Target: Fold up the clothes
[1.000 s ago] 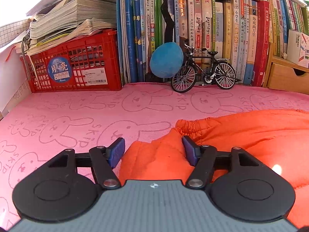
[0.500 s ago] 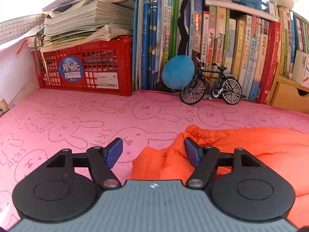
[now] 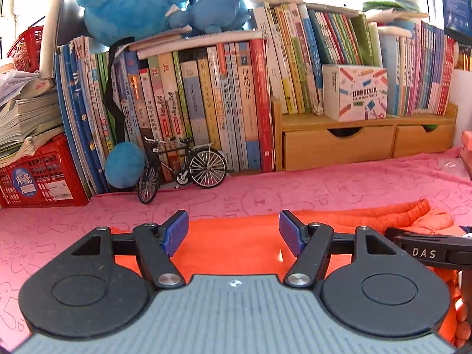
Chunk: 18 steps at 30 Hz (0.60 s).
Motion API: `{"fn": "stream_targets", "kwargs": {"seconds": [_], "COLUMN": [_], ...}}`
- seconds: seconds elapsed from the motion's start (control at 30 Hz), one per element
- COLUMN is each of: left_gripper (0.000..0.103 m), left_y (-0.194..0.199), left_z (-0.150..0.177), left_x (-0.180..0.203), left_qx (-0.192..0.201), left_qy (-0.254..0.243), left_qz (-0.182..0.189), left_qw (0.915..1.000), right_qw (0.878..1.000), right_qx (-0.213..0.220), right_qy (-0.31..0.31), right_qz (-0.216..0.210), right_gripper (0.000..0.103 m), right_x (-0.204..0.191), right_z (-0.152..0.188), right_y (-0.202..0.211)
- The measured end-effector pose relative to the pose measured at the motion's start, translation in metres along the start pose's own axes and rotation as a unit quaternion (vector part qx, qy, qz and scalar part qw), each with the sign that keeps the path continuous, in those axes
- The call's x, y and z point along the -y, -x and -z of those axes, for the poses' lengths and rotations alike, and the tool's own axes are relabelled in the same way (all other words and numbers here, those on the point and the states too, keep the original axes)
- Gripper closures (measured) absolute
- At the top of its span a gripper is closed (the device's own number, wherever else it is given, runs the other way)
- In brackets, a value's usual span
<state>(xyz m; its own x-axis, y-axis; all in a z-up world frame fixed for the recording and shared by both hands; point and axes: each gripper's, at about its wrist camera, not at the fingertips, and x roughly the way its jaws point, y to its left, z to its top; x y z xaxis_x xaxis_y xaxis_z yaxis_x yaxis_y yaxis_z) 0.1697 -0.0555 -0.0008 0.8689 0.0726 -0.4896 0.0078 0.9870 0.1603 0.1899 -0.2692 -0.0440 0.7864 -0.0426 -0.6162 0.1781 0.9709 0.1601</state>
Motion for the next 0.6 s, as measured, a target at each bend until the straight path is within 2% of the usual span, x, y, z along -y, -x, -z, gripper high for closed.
{"fn": "stream_targets", "kwargs": {"seconds": [0.07, 0.27, 0.6], "left_gripper": [0.032, 0.03, 0.024], "left_y": [-0.016, -0.021, -0.03], "left_z": [0.004, 0.024, 0.035], "left_x": [0.017, 0.024, -0.011], "left_qx": [-0.021, 0.002, 0.004], "left_qy": [-0.019, -0.079, -0.085], "left_qz": [-0.012, -0.053, -0.066], "left_qw": [0.9995, 0.9955, 0.9942], "right_qw": [1.0, 1.0, 1.0], "right_qx": [0.001, 0.004, 0.003], "right_qy": [-0.003, -0.011, -0.004], "right_qz": [-0.002, -0.012, -0.016], "right_gripper": [0.001, 0.0, 0.0], "right_x": [0.0, 0.003, 0.001], "right_z": [0.0, 0.0, -0.001], "right_y": [0.0, 0.002, 0.003]}}
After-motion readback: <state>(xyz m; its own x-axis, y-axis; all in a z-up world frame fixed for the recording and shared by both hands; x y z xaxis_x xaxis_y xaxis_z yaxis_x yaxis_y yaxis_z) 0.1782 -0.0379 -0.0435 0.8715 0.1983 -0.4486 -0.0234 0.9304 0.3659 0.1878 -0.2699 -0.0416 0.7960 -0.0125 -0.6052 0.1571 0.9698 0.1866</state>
